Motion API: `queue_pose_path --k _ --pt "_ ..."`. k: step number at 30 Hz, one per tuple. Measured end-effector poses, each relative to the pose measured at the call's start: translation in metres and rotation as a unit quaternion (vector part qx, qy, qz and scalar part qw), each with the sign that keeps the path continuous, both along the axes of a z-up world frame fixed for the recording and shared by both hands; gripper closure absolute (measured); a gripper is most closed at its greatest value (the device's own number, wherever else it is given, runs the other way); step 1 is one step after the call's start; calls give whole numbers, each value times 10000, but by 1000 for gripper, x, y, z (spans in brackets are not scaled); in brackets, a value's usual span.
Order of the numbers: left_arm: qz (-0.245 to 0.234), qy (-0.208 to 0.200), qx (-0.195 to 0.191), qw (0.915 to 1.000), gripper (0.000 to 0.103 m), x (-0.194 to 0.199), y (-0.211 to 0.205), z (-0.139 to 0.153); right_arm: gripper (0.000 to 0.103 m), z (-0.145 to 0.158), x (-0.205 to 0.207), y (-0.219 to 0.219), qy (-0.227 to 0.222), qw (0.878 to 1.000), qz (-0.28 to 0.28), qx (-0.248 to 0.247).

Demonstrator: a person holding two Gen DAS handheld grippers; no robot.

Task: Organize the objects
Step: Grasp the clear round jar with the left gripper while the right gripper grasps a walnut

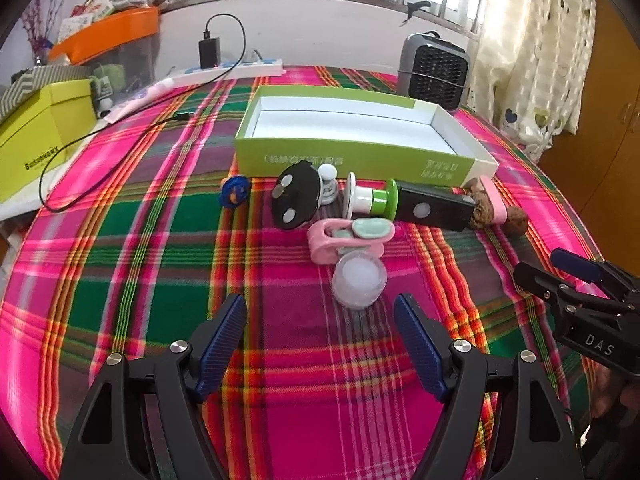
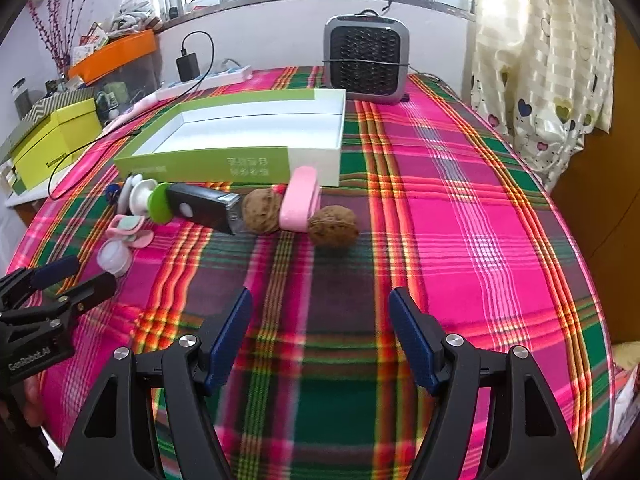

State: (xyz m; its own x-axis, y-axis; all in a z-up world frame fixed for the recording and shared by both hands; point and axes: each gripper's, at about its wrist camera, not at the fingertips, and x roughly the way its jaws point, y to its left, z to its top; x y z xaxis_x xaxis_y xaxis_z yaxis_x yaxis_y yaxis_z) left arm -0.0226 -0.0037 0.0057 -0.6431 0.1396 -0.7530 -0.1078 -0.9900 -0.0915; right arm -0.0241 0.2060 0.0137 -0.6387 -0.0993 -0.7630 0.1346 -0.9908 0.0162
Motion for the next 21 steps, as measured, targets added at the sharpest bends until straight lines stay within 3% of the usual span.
queue_pose_path --k 12,21 --pt "34 -62 -362 9993 31 -16 10 -2 32 -4 -32 13 -194 9998 -13 56" --pt "92 -92 -426 9990 42 -23 8 0 39 -3 -45 15 -198 9997 125 115"
